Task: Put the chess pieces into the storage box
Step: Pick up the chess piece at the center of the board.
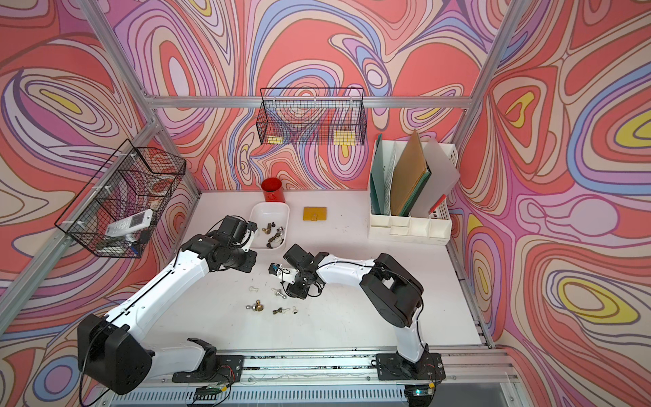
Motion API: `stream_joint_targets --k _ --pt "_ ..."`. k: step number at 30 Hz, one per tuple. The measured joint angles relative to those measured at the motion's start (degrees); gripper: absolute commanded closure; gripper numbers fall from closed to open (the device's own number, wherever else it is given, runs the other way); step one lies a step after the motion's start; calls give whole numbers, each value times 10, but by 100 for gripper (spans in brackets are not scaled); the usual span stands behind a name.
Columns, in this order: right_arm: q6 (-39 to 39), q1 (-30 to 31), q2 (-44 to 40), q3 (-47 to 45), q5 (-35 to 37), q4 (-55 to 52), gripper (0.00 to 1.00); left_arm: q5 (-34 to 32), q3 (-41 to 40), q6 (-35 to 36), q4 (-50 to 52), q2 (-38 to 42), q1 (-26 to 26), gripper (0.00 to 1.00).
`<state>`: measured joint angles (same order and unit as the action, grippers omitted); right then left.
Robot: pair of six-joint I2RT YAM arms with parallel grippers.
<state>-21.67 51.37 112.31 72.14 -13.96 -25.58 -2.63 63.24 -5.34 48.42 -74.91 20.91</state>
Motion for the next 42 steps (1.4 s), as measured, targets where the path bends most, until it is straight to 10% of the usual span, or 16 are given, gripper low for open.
stream_joint_targets --k 42 --pt "95 0 11 3 73 19 64 -1 0 0 0 -17 0 60"
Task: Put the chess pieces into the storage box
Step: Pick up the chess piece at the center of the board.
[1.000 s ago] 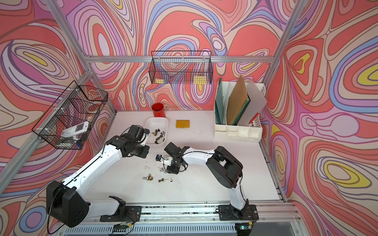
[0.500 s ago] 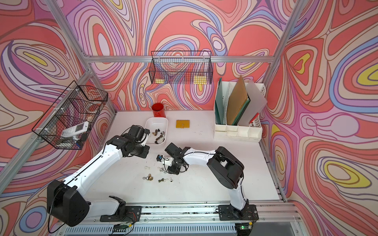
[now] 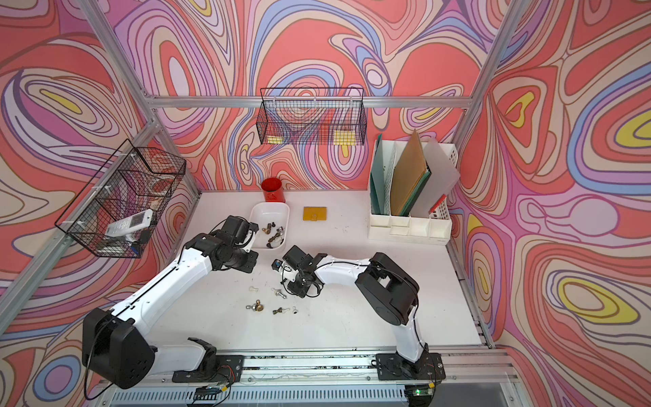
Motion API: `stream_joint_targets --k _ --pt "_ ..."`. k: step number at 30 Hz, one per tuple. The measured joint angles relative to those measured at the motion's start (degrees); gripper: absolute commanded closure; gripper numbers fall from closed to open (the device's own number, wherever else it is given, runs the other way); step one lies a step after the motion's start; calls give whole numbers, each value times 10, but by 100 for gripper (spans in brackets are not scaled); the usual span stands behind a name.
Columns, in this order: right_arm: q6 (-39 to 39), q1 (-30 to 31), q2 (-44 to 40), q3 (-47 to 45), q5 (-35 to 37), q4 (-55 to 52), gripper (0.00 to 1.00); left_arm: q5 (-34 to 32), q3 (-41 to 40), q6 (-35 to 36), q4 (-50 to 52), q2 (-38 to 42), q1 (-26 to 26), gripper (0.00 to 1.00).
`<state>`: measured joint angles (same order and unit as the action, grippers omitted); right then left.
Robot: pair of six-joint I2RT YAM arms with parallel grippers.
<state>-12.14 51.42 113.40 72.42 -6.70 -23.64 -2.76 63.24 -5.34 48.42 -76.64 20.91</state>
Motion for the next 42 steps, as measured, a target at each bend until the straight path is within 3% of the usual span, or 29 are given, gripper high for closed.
stream_joint_targets --k 6,13,20,30,38,42 --pt "23 0 -3 2 -12 -12 46 0 0 0 0 0 0 60" --pt "-10 0 -10 -2 -21 -39 45 0 0 0 0 0 0 60" --pt "-43 0 -6 4 0 -47 64 0 0 0 0 -2 0 60" --pt "-54 0 -2 9 2 -42 82 0 0 0 0 -4 0 60" --pt "-32 0 -2 16 -11 -40 85 -3 0 0 0 -4 0 60" --pt "-11 -9 -2 68 -33 -42 87 -16 0 0 0 2 0 60"
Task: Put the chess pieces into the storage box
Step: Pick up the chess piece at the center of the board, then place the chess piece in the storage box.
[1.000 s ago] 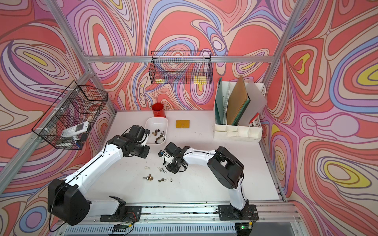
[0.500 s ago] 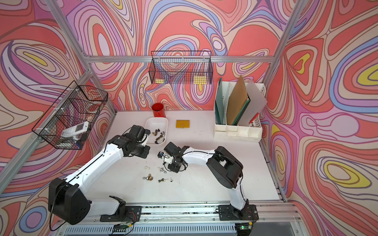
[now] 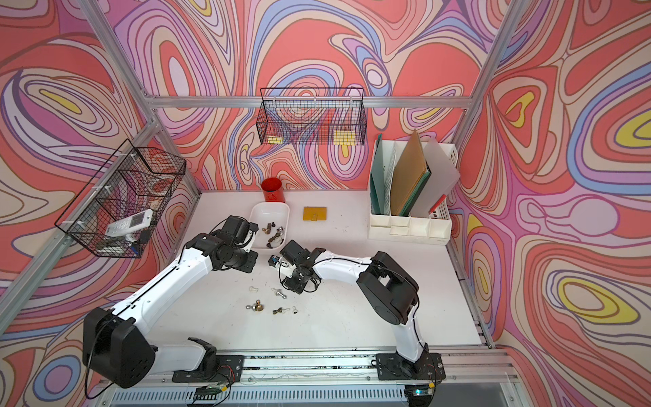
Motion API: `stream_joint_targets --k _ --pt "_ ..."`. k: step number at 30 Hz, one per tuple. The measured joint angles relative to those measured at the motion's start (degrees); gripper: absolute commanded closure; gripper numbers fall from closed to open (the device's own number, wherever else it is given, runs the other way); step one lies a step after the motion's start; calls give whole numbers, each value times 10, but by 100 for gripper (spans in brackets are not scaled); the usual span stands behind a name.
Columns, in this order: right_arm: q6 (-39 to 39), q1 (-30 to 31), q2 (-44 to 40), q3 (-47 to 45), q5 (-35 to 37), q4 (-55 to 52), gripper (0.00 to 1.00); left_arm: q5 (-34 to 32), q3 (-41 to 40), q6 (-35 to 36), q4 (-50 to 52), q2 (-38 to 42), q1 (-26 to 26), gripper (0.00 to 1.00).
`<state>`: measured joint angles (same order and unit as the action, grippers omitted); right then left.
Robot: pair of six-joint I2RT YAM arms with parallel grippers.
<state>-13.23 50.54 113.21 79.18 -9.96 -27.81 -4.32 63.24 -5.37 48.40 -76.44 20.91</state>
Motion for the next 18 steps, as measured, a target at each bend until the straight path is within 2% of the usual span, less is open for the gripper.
stream_joint_targets --k 10,13,18 --pt "38 -72 23 142 -45 -2 87 -73 -8 -3 -4 55 -18 61" --pt "54 -89 77 230 -44 -12 87 -79 -12 -5 -13 75 -28 61" --pt "70 -91 216 420 -32 -43 86 -79 -17 -4 -22 92 -32 60"
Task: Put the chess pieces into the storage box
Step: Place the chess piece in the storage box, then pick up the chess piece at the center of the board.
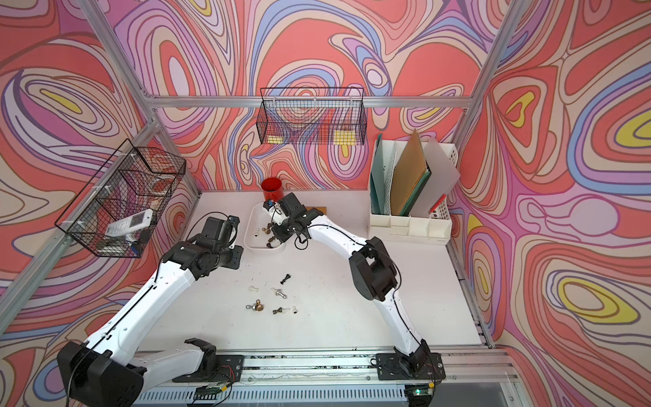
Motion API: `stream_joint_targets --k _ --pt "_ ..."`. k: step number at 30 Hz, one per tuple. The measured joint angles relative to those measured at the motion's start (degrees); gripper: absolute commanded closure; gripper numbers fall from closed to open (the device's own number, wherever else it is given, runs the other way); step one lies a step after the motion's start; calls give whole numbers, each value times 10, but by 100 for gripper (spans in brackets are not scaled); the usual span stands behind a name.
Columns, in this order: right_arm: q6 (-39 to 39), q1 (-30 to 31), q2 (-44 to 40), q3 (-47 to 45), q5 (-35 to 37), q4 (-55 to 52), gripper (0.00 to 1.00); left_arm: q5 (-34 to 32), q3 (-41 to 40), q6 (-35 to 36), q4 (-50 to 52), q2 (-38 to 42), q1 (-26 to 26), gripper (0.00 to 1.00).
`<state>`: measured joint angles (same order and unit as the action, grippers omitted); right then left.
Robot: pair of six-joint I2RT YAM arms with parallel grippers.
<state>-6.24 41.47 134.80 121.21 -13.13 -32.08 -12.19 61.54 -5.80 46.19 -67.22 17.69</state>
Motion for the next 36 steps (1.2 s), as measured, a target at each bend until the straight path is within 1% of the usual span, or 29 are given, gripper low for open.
stream_joint_targets --k 3,6,11,16,20,24,26,30,32,36 --pt "4 2 69 80 15 -17 83 1 0 0 0 -1 0 61" --pt "8 3 104 112 27 -31 78 3 0 0 0 -2 0 60" --pt "15 3 103 108 37 -29 74 10 0 0 0 -4 0 60" --pt "23 3 50 50 37 -14 74 17 0 0 0 -6 0 60" --pt "38 3 -38 -35 29 14 74 43 0 0 0 -13 0 60" --pt "61 3 -168 -161 28 64 74 101 -2 -7 -2 -19 11 60" --pt "72 3 -234 -232 32 91 73 124 -5 -13 -8 -23 34 60" --pt "92 3 -343 -372 43 134 73 165 -11 -25 -14 -50 101 60" --pt "99 3 -377 -430 51 144 73 181 -12 -33 -18 -75 121 60" --pt "113 3 -424 -524 67 150 73 195 -12 -48 -34 -134 137 59"
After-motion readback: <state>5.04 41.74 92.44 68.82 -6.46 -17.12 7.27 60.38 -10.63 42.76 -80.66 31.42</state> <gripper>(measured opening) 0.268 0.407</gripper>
